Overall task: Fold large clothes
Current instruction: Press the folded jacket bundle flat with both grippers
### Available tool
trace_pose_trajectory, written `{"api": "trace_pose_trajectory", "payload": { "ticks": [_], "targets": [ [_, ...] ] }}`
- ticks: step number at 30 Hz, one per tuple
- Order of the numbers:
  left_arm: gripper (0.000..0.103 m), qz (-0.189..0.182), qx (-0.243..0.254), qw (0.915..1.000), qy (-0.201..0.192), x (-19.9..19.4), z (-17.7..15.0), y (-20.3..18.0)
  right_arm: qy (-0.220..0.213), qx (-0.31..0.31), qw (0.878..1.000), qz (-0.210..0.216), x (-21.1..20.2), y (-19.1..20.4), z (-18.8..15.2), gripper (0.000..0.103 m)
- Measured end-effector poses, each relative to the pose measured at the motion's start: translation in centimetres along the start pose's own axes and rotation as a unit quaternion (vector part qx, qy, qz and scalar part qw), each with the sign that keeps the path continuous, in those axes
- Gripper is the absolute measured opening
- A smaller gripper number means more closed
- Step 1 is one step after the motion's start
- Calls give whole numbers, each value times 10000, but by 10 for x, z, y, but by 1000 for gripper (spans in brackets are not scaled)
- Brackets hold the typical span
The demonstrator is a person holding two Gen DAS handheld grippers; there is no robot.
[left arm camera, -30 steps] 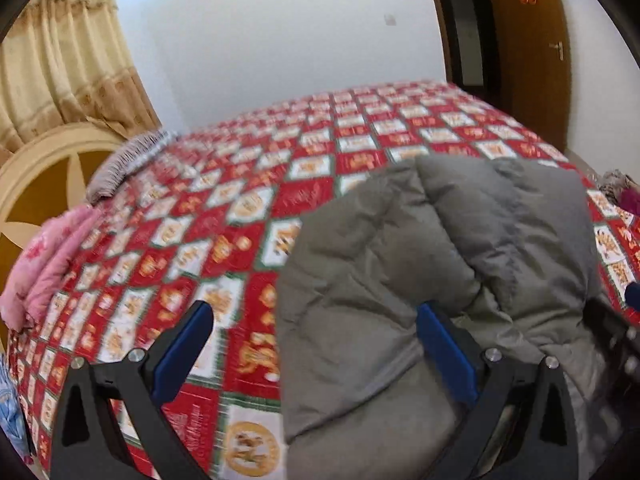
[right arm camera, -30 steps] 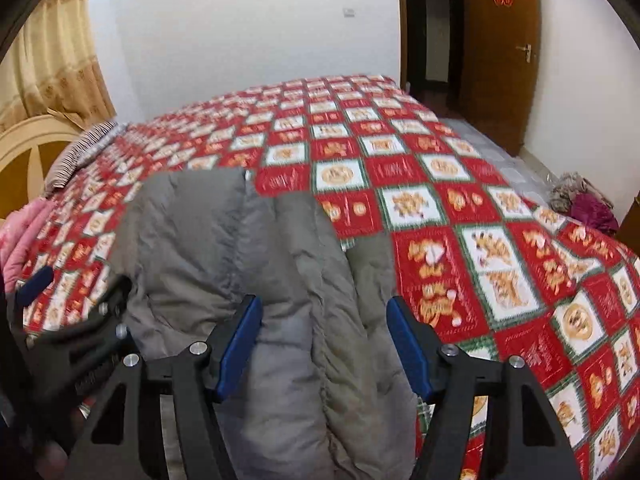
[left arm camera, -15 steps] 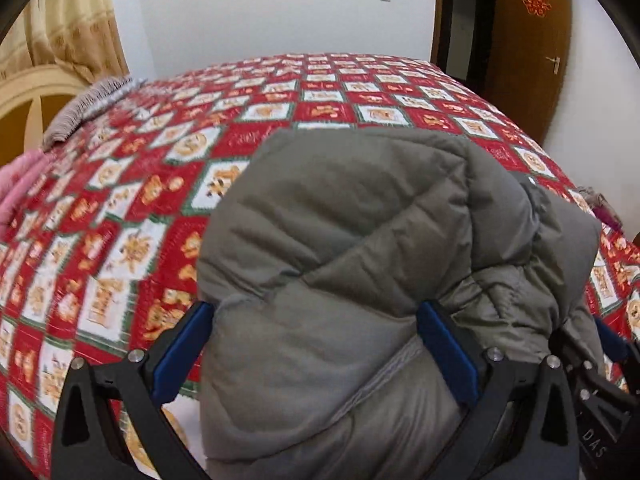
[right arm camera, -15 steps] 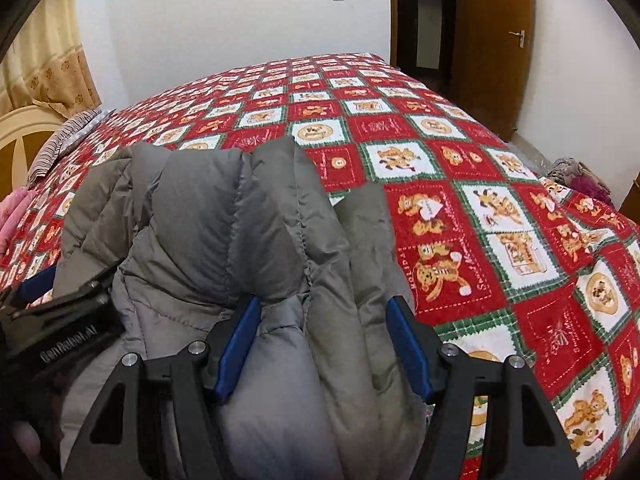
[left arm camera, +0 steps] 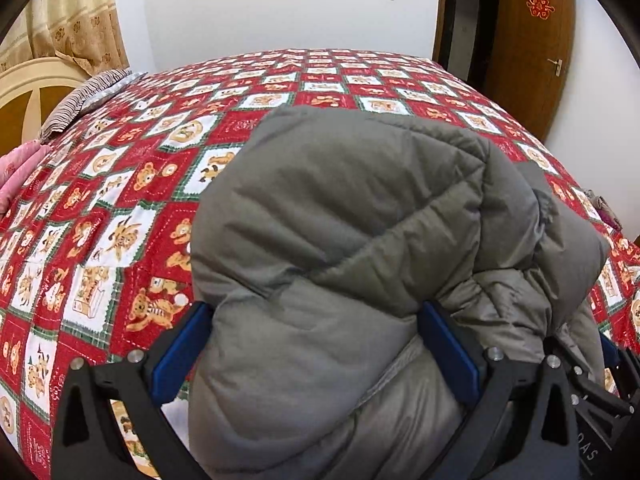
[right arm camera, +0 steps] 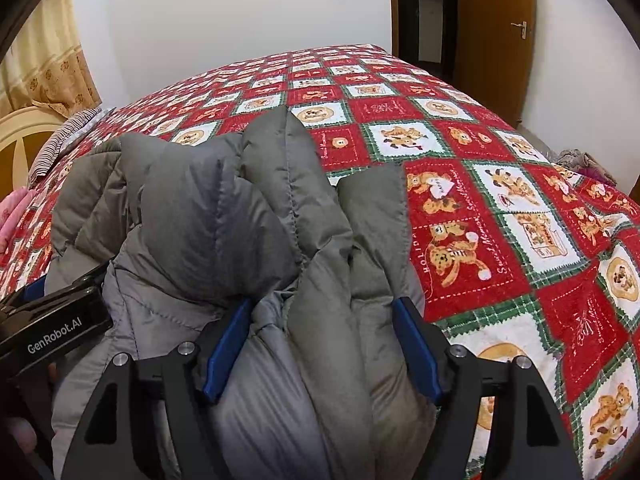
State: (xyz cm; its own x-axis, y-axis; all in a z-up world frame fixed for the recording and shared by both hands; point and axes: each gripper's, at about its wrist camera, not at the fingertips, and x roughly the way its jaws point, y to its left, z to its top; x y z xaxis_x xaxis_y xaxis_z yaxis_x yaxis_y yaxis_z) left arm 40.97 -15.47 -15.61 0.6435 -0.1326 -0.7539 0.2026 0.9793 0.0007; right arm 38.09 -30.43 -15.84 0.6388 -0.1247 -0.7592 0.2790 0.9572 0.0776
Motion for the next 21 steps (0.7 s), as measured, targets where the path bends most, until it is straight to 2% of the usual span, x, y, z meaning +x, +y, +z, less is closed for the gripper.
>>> {"api": "trace_pose_trajectory", "payload": {
  "ticks": [6,11,19,21],
  "targets": [
    [103,144,131,9998,17,2,0,-6,46,22,10000,50,4,-3,-2,73],
    [103,49,77,9999,84,5,-1,-3,128,173,9996,196,10,-9,-2,77],
    [103,29,76,9999,134,7,0,-4,135,181,9995,238,13,-10,-2,79],
    [103,-46,52,9997,250,7,2,-2,130,180,9994,247,13,-10,-1,79]
  ]
}}
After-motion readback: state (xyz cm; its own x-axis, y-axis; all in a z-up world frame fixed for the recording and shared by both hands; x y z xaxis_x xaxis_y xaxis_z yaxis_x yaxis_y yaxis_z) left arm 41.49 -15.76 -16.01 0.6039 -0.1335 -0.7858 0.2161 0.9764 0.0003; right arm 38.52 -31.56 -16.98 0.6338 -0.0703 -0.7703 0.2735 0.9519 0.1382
